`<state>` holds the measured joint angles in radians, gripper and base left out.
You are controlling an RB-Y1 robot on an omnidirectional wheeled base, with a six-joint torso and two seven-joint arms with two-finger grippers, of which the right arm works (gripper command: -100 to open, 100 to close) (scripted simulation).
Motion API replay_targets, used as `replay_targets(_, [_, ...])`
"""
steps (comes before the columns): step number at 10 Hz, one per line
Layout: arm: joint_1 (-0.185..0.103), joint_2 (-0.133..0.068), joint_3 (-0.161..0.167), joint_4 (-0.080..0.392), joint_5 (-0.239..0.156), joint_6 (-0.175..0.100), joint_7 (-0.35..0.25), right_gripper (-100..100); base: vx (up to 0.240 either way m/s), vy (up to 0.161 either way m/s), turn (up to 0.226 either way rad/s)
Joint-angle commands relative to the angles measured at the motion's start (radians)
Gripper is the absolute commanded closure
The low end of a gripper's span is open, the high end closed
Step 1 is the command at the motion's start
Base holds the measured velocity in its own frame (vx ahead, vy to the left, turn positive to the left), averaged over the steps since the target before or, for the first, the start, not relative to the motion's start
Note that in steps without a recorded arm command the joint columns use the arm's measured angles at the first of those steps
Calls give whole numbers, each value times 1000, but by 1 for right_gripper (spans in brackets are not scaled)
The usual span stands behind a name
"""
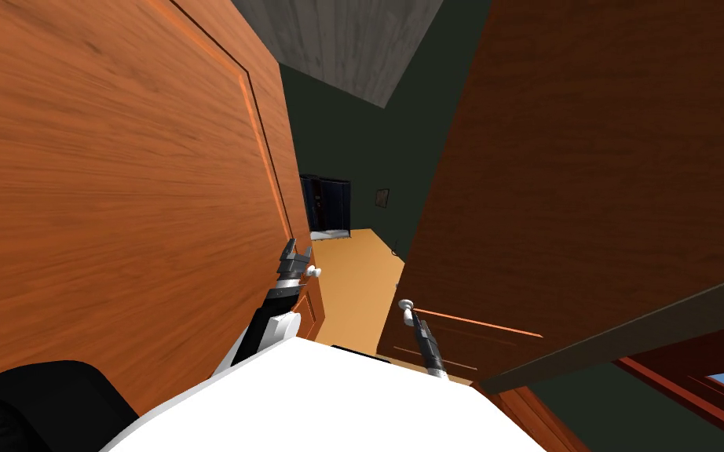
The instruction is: Push the door open
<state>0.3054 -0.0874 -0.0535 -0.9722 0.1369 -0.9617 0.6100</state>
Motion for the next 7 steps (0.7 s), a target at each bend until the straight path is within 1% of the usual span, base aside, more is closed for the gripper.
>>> replay_targets(1, [-11,-5,-14,10,-20,16,-50,100,37,-26,-25])
replay_targets(2, [-11,-5,-14,10,-20,16,-65,100,33,-28,-13])
replay_targets(3, [-22,-4,-16,20,-30,17,-102,100,34,-29,-5])
replay_targets(4, [-19,-16,14,5,-27,19,-57,-100,23,-21,-294])
replay_targets(5, [-24,-24,34,3,-28,19,-42,-100,7,4,-343])
replay_targets(6, [-31,-34,61,0,-31,20,-20,-100,1,15,-284])
replay_targets(7, [-35,-40,75,-1,-32,21,-8,-100,1,19,-174])
